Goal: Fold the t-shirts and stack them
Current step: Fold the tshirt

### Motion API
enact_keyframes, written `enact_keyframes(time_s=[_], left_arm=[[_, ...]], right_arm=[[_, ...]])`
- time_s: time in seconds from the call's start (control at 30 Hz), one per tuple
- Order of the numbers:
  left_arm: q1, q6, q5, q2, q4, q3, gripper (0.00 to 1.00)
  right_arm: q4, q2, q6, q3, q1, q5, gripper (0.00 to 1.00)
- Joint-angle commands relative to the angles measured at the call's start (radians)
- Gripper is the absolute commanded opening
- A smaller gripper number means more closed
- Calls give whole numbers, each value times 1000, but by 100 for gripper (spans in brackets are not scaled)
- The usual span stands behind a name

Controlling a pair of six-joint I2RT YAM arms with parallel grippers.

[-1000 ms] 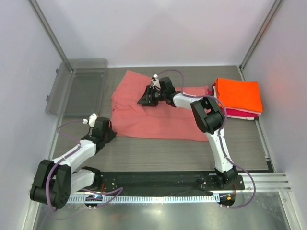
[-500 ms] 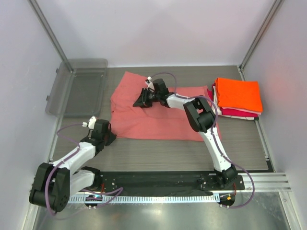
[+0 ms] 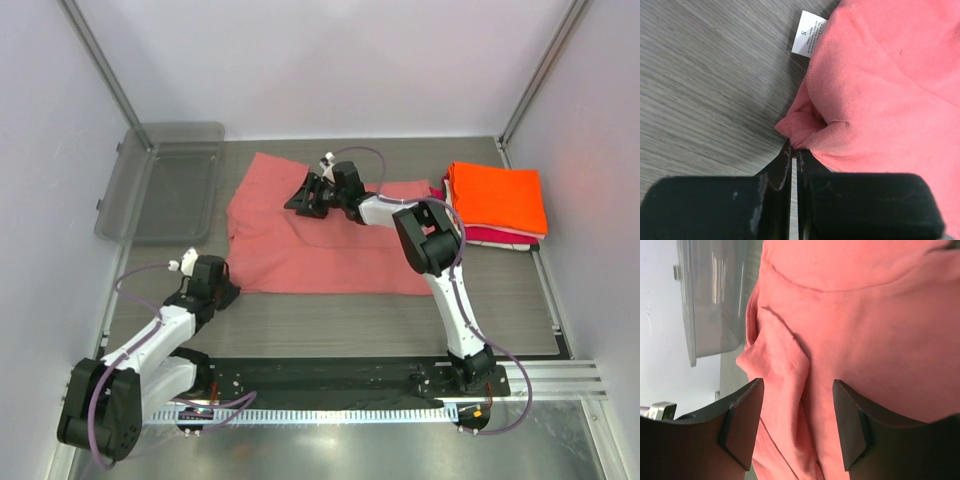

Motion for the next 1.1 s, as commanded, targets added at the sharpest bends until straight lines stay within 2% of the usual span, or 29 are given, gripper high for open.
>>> enact_keyframes(time_s=[0.0, 0.07, 0.1, 0.13, 0.17, 0.23, 0.3, 0.33, 0.37, 0.4, 0.43, 0.5, 0.67, 0.73, 0.83, 1.0, 1.07], left_arm=[[5, 2, -26, -23, -31, -11, 0], [5, 10, -15, -24, -30, -9, 0], [5, 17, -6, -26, -31, -6, 3], [5, 27, 7, -29, -36, -2, 14], [5, 37, 15, -43, -40, 5, 19], [5, 39, 18, -67, -54, 5, 34], [5, 37, 32, -121, -65, 2, 45], [5, 33, 40, -145, -85, 0, 47], [3, 25, 50, -190, -111, 0, 51], [3, 14, 57, -218, -111, -5, 51], [3, 5, 66, -241, -125, -9, 51], [3, -42, 87, -303, -134, -31, 50], [-1, -163, 97, -377, -90, -104, 52], [-13, -205, 72, -397, -54, -138, 57], [-35, -225, 26, -387, -22, -149, 59], [-47, -231, -40, -319, 56, -155, 59], [-47, -255, -52, -276, 108, -181, 56]], right_arm=[[89, -138, -28, -70, -8, 49, 64], [97, -204, -37, -121, -14, 49, 65], [95, -231, -43, -182, -18, 48, 65], [92, -274, -54, -225, -23, 58, 65], [66, -367, -80, -272, -25, 83, 65], [34, -486, -126, -426, -28, 178, 65], [-96, -673, -181, -560, -29, 291, 65], [-142, -733, -191, -608, -31, 419, 65], [-214, -862, -177, -707, -35, 533, 65], [-240, -921, -160, -757, -38, 534, 64], [-268, -986, -140, -806, -42, 652, 62], [-381, -1143, -56, -922, -46, 759, 57], [-579, -1423, 127, -1118, -52, 963, 56], [-618, -1550, 202, -1194, -54, 1000, 58], [-694, -1681, 271, -1262, -55, 1061, 68], [-759, -1726, 316, -1299, -55, 1125, 68], [-781, -1724, 351, -1314, -55, 1131, 68]])
